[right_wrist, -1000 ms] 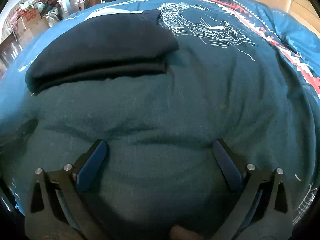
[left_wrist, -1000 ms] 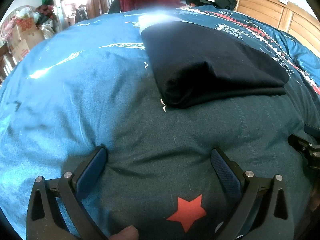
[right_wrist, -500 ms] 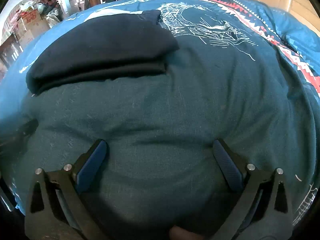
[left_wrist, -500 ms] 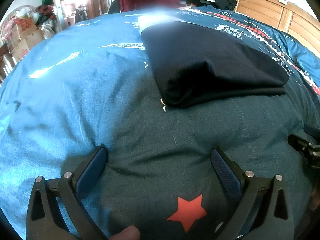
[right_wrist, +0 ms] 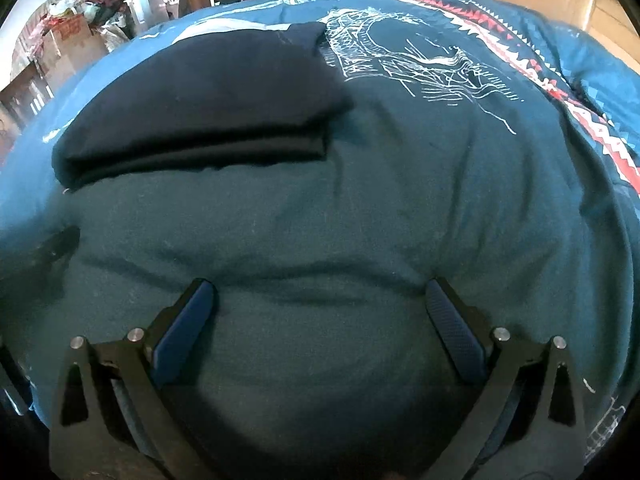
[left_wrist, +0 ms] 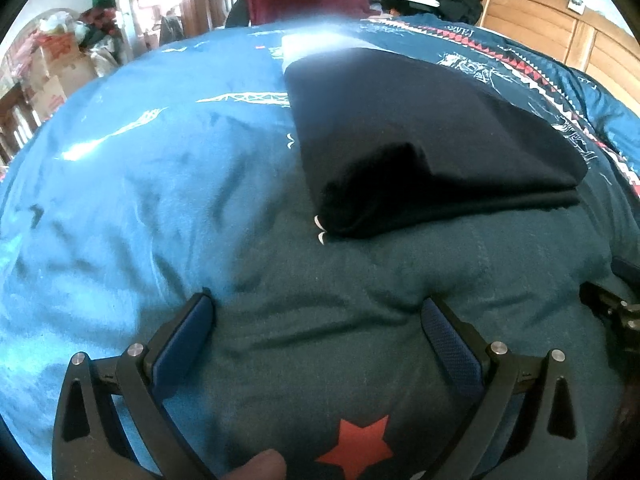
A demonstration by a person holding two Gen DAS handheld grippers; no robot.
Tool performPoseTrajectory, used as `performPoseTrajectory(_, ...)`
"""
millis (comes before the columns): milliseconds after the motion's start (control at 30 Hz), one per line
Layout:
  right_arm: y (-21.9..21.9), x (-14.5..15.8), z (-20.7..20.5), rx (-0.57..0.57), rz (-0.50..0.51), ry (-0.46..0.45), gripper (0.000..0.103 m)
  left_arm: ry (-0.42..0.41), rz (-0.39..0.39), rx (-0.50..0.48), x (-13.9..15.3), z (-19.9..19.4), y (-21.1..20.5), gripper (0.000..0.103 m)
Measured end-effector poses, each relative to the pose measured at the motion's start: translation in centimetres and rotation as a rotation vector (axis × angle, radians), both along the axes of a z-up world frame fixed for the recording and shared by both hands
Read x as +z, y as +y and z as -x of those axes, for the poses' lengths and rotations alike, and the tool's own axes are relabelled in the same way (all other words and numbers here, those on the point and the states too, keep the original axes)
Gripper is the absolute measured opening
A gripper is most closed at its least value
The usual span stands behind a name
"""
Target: Fold large clothes
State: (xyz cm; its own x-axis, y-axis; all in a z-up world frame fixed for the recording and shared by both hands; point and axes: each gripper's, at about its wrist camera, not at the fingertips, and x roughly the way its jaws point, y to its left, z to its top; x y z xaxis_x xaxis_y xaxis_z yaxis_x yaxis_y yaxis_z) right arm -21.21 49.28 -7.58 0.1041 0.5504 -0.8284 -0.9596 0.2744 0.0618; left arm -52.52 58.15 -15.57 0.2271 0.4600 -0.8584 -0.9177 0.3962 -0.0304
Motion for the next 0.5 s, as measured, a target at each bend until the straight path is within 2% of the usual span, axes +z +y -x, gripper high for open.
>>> performPoseTrajectory(267, 0.0, 0.0, 0.1, 0.001, 0.006, -0.015, 0.103, 0.029, -0.027, 0.032, 0.2, -0.2, -1.0, 0.103)
performPoseTrajectory(400, -0.1, 0.0, 0.1, 0.001, 0.006, -0.015, 0.103, 0.061, -0.061, -0.001, 1.3, -0.9, -0.9, 0.103)
performPoseTrajectory(500, 0.0, 0.0, 0.2, 0.000, 0.005, -0.016, 0.103, 0.014, -0.085, -0.001, 2.6, -1.8, 0.2, 0.103)
